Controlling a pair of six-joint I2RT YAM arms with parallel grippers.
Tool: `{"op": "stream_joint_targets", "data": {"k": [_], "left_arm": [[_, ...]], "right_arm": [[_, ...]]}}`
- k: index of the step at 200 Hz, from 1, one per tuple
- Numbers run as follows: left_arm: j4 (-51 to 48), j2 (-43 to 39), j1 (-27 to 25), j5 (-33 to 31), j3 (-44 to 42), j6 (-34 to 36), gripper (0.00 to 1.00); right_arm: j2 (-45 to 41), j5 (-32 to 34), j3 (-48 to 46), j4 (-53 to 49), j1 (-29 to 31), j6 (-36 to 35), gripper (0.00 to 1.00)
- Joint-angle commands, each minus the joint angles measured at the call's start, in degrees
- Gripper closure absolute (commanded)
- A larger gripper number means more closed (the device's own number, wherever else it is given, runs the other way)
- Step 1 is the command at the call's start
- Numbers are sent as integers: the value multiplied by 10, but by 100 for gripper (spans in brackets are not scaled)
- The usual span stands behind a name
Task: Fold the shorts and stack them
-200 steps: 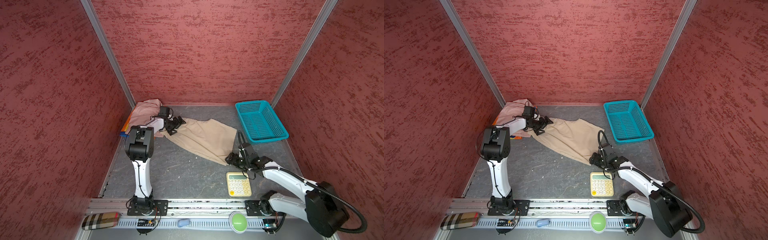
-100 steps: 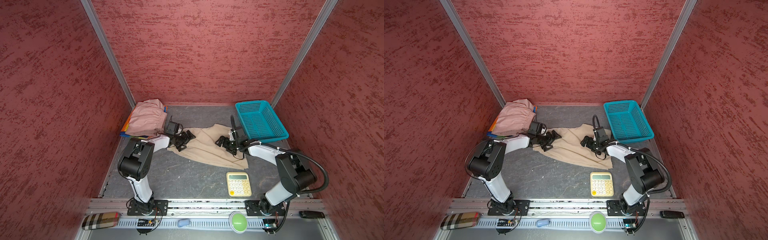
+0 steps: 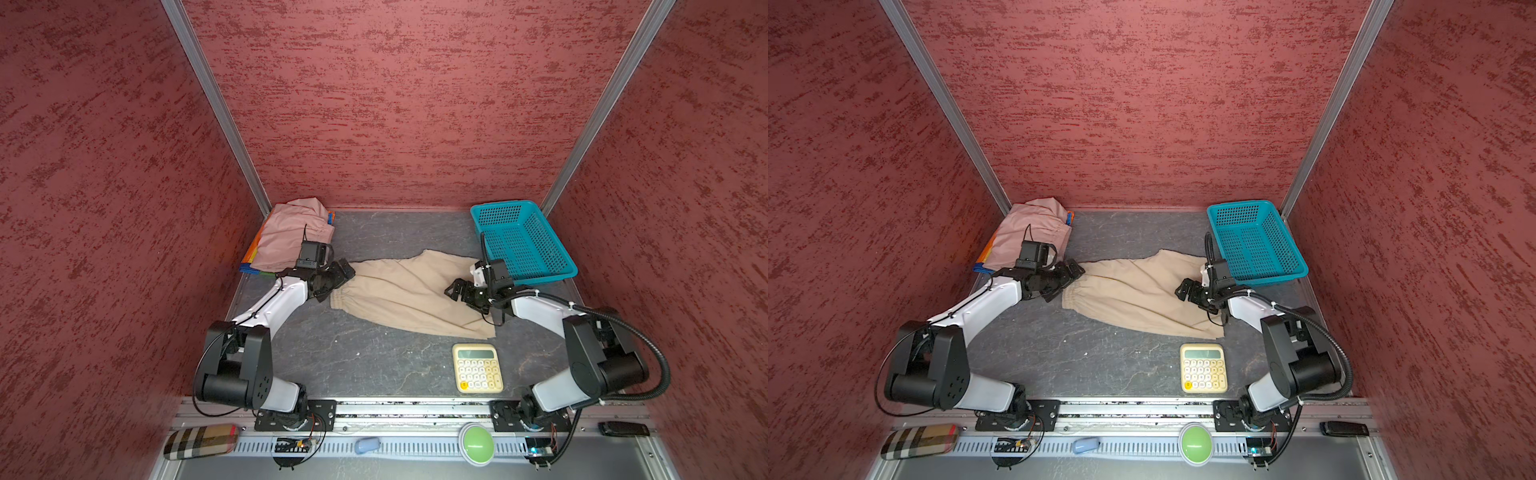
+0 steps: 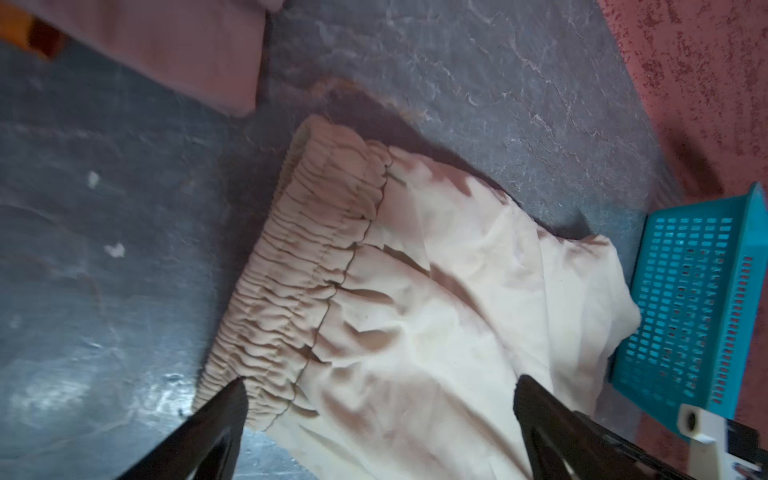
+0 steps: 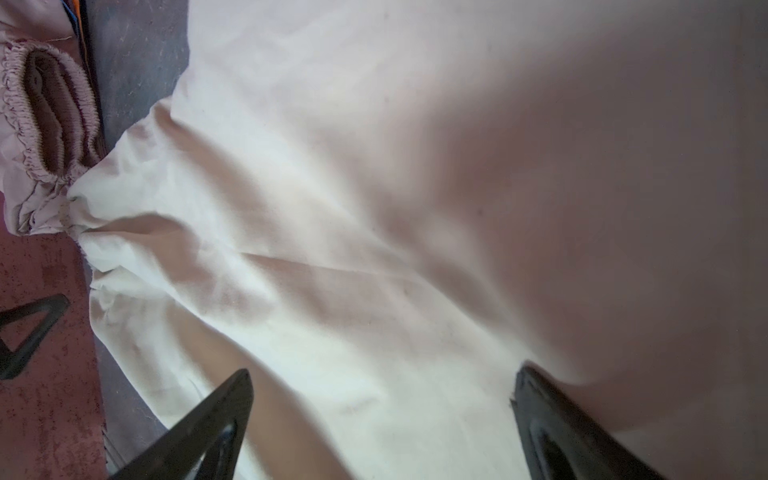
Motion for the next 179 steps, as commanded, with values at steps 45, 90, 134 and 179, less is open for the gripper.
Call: {"op": "stream_joint_targets", "data": {"k": [45, 90, 134, 179], "left_arm": [[-37, 147, 41, -16, 50, 120, 1], [-2, 192, 34, 11, 63, 120, 9], [-23, 204, 22, 27, 80, 132, 50], [-48, 202, 19, 13, 80, 150, 87]], "right_arm": [[-59, 6, 34, -83, -26, -56, 1], [-65, -7, 20, -81, -46, -60, 1], [-54, 1, -8, -81, -82, -55, 1], [15, -1, -15, -43, -83, -48, 1]]}}
